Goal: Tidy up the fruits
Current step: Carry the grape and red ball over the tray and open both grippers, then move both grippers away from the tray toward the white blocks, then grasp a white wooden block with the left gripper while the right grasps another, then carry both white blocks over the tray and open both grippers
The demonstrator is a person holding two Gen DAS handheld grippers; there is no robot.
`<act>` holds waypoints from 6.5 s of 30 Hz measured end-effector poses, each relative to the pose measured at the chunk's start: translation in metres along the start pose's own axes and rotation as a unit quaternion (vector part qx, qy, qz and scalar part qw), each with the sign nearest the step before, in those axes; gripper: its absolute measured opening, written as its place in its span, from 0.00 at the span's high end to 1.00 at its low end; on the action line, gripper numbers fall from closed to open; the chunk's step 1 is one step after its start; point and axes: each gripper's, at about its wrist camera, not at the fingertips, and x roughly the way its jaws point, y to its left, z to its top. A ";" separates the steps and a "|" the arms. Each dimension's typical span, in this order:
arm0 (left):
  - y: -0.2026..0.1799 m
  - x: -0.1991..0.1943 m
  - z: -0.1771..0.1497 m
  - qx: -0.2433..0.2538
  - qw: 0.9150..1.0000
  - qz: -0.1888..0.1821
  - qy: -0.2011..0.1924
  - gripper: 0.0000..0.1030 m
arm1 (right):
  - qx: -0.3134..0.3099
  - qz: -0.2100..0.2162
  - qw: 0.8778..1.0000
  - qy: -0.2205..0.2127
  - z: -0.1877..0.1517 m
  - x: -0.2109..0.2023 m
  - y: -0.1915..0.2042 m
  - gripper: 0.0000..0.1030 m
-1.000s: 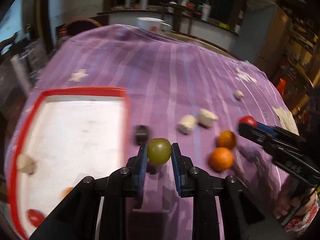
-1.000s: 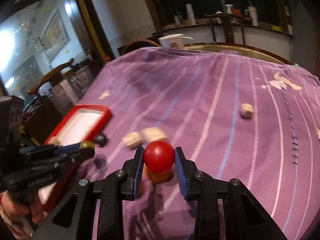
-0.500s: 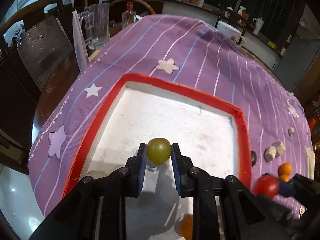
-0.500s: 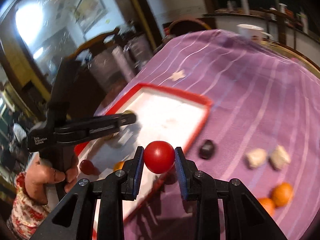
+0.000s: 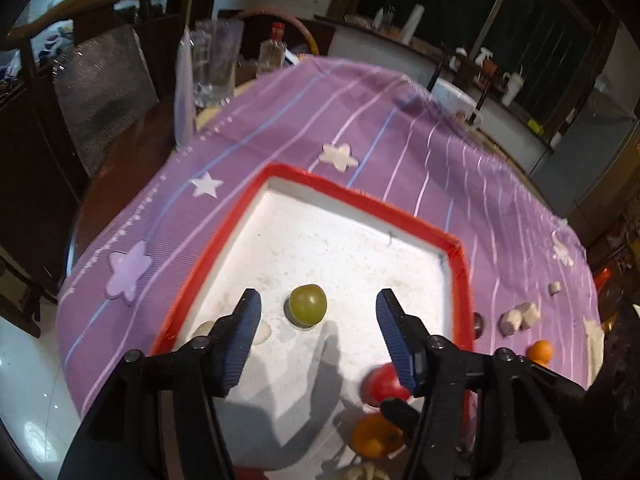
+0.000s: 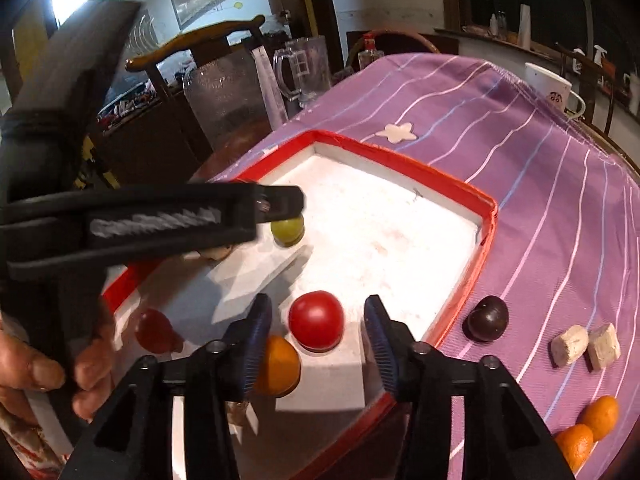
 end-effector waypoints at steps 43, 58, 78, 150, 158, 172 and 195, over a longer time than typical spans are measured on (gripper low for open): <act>-0.180 -0.094 -0.140 0.169 0.973 0.113 -0.112 0.22 | 0.191 -0.095 0.963 -0.166 -0.145 -0.212 -0.108 0.35; -0.153 -0.054 -0.133 0.112 0.992 0.045 -0.036 0.22 | 0.204 -0.146 0.963 -0.102 -0.158 -0.200 -0.150 0.35; -0.157 -0.024 -0.130 0.109 0.994 0.000 -0.010 0.22 | 0.240 -0.157 0.957 -0.049 -0.123 -0.177 -0.240 0.35; -0.122 -0.038 -0.094 0.088 0.995 -0.033 -0.033 0.73 | 0.190 -0.080 0.976 -0.076 -0.116 -0.136 -0.199 0.70; -0.031 -0.070 -0.093 -0.002 0.995 0.065 -0.081 0.73 | 0.142 -0.062 0.985 -0.077 -0.099 -0.145 -0.139 0.70; 0.020 -0.061 -0.094 -0.035 0.996 0.041 -0.072 0.73 | 0.051 -0.007 0.998 -0.024 -0.038 -0.072 -0.021 0.70; 0.033 -0.048 -0.089 -0.057 0.995 0.041 -0.076 0.42 | -0.001 -0.010 1.000 0.014 -0.036 -0.013 0.023 0.69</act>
